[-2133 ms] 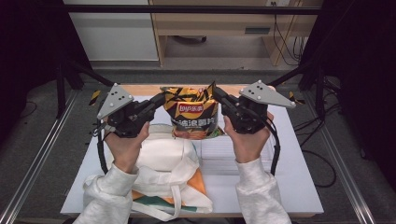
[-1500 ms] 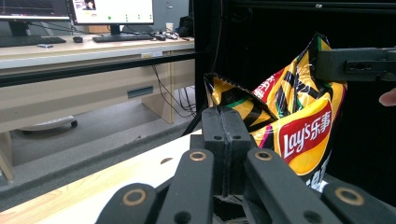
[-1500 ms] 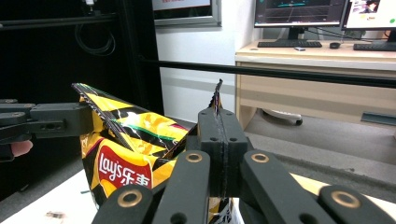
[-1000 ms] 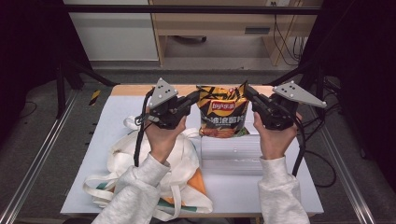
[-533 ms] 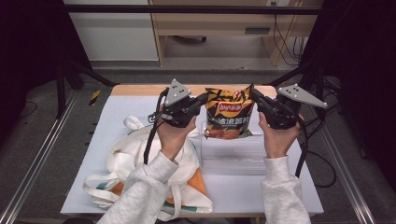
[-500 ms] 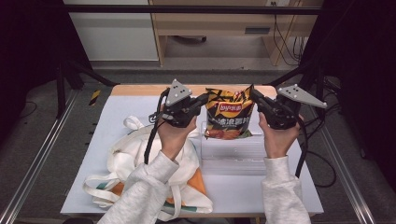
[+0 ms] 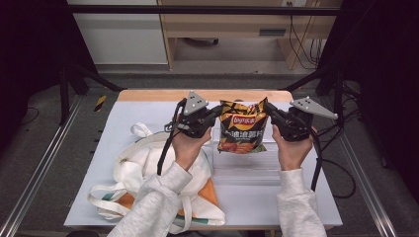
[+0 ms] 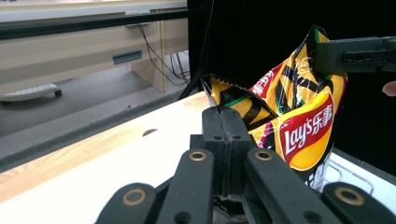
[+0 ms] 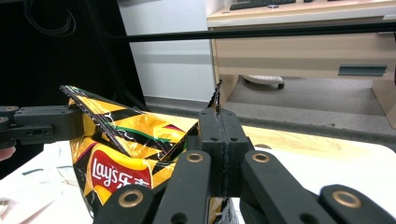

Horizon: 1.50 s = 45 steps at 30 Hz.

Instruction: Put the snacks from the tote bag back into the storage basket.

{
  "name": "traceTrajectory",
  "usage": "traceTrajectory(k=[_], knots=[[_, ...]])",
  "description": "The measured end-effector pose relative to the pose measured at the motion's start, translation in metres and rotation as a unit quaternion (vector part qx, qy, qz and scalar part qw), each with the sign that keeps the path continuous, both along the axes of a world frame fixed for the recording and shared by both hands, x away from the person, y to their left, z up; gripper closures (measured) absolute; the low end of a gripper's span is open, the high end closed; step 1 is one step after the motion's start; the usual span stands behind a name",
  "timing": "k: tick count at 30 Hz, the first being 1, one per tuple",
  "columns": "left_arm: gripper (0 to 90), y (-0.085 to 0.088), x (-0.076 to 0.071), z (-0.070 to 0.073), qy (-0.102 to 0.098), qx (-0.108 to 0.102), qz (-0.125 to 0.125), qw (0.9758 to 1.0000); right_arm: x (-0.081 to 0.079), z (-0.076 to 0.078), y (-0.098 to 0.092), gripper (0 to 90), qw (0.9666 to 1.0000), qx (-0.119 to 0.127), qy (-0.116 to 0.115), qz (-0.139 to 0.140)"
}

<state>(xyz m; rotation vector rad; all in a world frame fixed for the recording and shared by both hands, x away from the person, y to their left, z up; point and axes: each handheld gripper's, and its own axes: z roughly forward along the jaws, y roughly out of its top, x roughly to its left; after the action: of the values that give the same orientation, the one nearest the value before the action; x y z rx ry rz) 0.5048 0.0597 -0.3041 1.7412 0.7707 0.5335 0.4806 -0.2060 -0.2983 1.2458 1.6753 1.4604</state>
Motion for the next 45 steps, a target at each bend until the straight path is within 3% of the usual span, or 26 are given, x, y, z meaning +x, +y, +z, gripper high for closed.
traceTrajectory(k=[13, 31, 45], knots=[[90.0, -0.002, 0.008, -0.018, 0.018, 0.026, 0.009, 0.9994, 0.01, -0.02, 0.003, 90.0, 0.9996, -0.013, 0.023, 0.001], [90.0, -0.004, 0.017, -0.039, 0.036, 0.046, 0.021, 0.9981, 0.022, -0.041, 0.008, 90.0, 0.9982, -0.025, 0.054, -0.003], [90.0, -0.005, 0.02, -0.045, 0.039, 0.055, 0.031, 0.9973, 0.025, -0.045, 0.012, 87.5, 0.9973, -0.041, 0.061, -0.006]])
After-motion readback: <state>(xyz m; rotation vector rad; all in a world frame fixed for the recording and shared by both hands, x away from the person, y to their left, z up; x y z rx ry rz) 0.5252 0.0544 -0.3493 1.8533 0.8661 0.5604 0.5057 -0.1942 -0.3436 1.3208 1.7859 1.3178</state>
